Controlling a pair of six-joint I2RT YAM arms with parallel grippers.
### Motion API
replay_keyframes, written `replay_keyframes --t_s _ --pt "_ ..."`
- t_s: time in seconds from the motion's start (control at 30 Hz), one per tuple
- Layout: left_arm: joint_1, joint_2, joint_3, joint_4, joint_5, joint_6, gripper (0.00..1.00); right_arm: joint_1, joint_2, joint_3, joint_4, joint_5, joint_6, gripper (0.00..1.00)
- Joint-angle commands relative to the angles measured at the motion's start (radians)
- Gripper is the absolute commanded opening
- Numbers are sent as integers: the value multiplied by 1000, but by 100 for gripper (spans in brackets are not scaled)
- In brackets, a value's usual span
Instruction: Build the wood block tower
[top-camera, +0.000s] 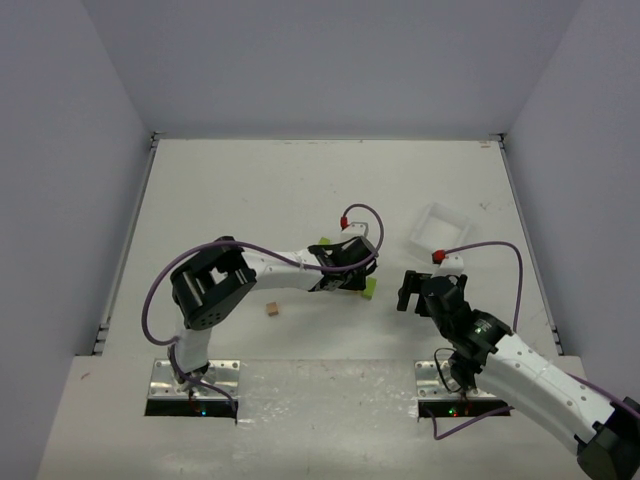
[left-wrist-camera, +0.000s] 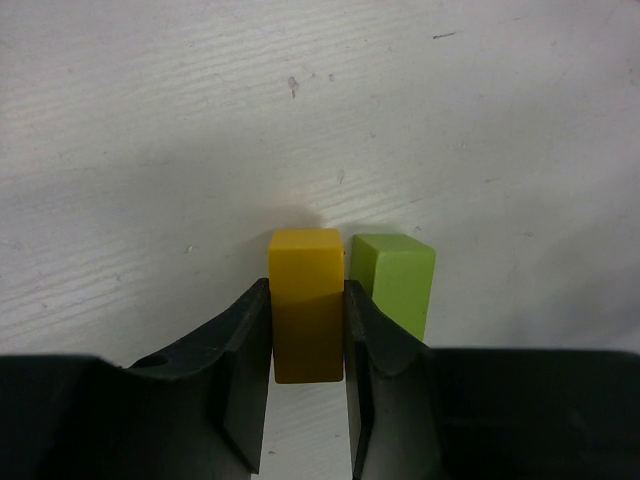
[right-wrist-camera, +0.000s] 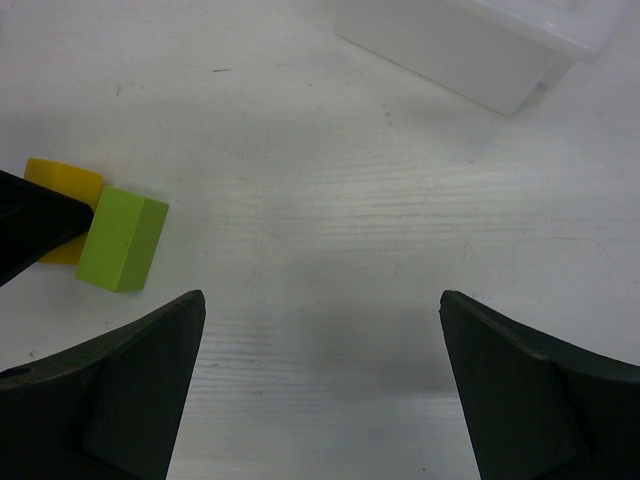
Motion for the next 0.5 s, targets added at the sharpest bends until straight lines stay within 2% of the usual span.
replay_keyframes --t_s 0.0,0.47 --pt "-2 0 -13 32 7 9 21 -1 1 17 15 35 18 99" --pt "-2 10 -9 29 10 9 34 0 7 20 12 29 15 99"
